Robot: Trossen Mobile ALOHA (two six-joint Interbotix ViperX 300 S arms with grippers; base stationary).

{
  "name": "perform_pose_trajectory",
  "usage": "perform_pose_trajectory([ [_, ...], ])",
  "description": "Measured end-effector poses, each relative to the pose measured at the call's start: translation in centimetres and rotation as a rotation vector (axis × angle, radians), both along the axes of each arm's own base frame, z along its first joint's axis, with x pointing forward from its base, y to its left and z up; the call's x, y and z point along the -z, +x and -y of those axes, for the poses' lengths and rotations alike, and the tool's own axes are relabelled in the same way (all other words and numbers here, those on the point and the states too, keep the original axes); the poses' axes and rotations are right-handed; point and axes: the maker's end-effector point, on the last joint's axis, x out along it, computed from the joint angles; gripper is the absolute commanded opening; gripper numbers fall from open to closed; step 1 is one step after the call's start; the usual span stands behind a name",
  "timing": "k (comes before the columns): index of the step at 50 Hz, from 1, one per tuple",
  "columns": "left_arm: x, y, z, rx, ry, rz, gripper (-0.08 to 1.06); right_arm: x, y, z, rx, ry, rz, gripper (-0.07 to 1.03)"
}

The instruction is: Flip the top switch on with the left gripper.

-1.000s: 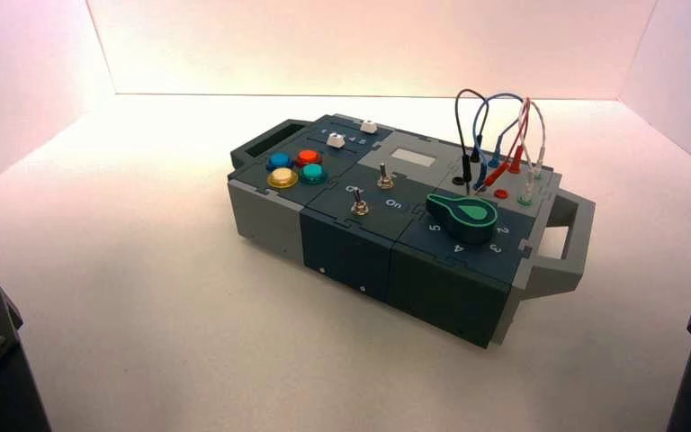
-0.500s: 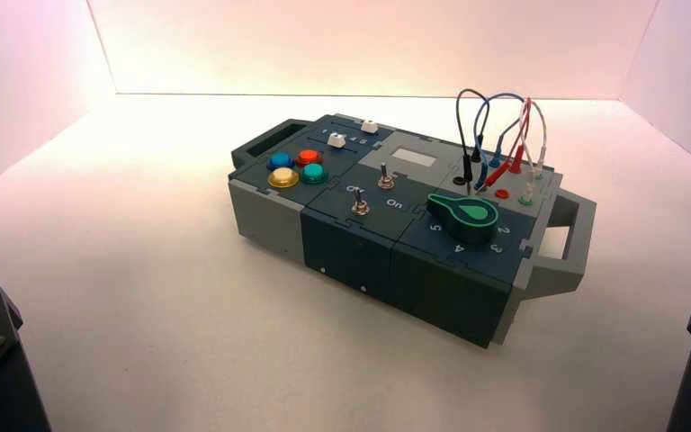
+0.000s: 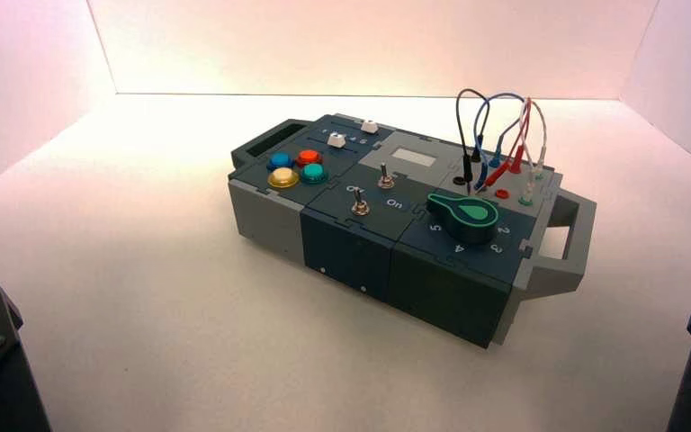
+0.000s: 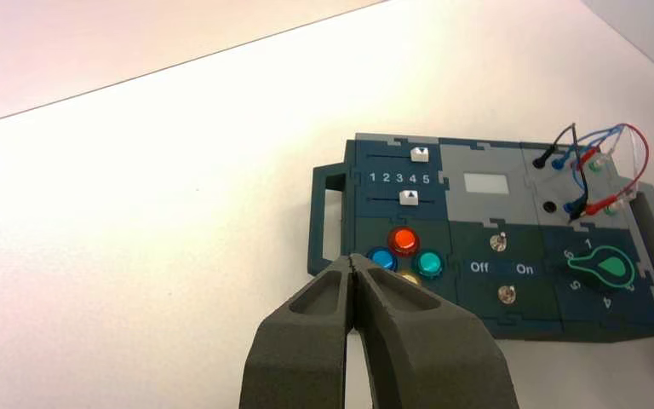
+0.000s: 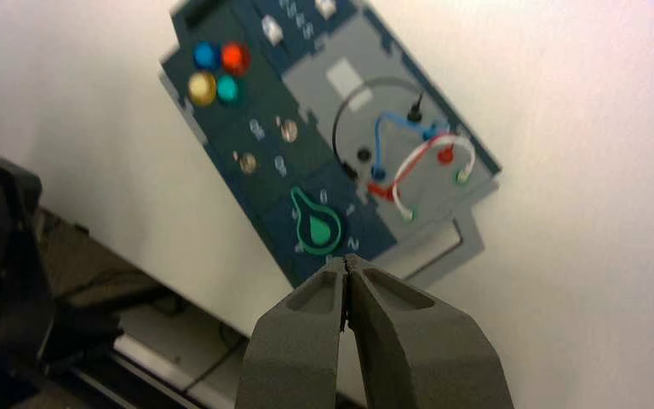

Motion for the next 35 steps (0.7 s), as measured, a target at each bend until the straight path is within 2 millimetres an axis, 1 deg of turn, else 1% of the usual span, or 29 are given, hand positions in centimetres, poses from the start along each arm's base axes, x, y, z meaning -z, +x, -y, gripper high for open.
perform_pose_trajectory([
  [1,0.0,0.0,0.0,0.004,0.005,-0.001,-0.03,0.5,-0.2,0.1,-0.002,-0.012,-0.029,-0.02],
  [9,0.1,0.1,0.5,0.030,0.019,-0.010,-0.03,2.2,-0.7,0.4,-0.005,-0.056,-0.122,-0.02],
  [16,1.2,0.6,1.3,0.059,0.050,-0.053,-0.03,4.0,-0.6,0.6,-0.005,-0.100,-0.216,-0.02],
  [21,2.1,1.0,2.3,0.086,0.069,-0.087,-0.03,5.2,-0.4,0.7,-0.006,-0.131,-0.263,-0.02],
  [25,2.9,1.3,3.5,0.119,0.084,-0.111,-0.03,5.9,-0.2,1.0,-0.006,-0.158,-0.279,-0.02],
  [26,3.1,1.4,4.1,0.137,0.089,-0.117,-0.03,6.2,-0.1,1.2,-0.010,-0.180,-0.284,-0.02],
  [29,3.3,1.4,4.7,0.152,0.093,-0.122,-0.03,6.5,0.1,1.5,-0.013,-0.199,-0.286,-0.02],
  [35,3.6,1.7,6.2,0.191,0.101,-0.133,-0.03,7.6,0.2,2.8,-0.023,-0.286,-0.296,-0.02],
])
